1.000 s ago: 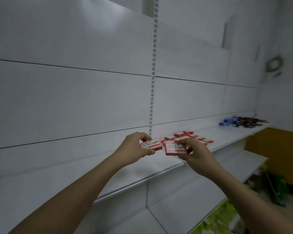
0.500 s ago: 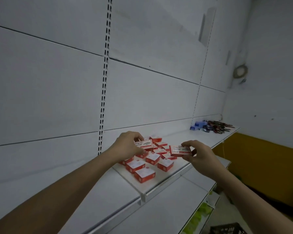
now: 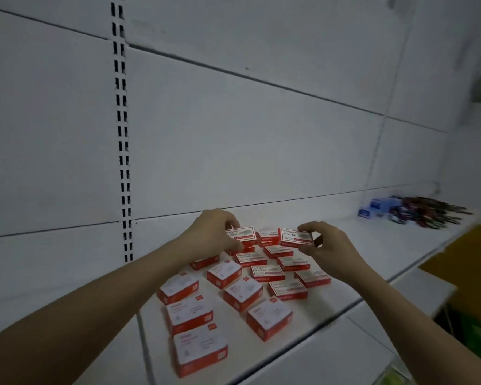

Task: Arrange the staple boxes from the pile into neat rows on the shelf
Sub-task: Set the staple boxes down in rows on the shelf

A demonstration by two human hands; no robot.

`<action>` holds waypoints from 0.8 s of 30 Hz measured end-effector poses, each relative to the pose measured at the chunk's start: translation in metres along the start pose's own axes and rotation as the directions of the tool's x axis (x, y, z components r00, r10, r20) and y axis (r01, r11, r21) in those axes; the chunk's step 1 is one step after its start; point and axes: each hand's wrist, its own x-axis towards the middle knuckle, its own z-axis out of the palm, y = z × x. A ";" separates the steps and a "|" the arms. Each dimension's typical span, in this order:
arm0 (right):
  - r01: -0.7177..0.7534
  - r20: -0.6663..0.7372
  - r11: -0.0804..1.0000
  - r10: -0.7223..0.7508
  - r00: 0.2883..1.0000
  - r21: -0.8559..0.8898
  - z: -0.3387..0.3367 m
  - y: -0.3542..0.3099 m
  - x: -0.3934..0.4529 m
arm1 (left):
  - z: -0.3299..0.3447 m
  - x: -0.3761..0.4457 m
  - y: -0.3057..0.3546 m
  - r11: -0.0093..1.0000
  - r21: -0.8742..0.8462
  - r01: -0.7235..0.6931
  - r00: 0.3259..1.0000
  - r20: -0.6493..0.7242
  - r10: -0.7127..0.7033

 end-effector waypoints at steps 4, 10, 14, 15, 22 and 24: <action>0.091 0.101 0.994 -0.096 0.990 0.057 0.022 0.039 0.051 | 0.026 0.024 0.011 0.991 0.066 0.113 0.993 -0.040 -0.111; 0.163 0.317 0.974 -0.207 0.925 0.160 0.038 0.094 0.104 | 0.069 0.056 0.028 0.928 0.149 0.341 0.940 -0.021 -0.342; 0.225 0.353 0.939 -0.310 0.883 0.262 0.047 0.108 0.129 | 0.090 0.069 0.031 0.873 0.190 0.449 0.893 -0.073 -0.443; 0.230 0.358 0.930 -0.327 0.875 0.286 0.051 0.109 0.131 | 0.092 0.070 0.031 0.863 0.192 0.467 0.884 -0.090 -0.458; 0.249 0.322 0.882 -0.390 0.863 0.400 0.063 0.119 0.130 | 0.091 0.060 0.034 0.841 0.245 0.483 0.876 -0.131 -0.465; 0.256 0.329 0.873 -0.407 0.852 0.416 0.063 0.118 0.129 | 0.095 0.057 0.033 0.834 0.242 0.495 0.868 -0.118 -0.482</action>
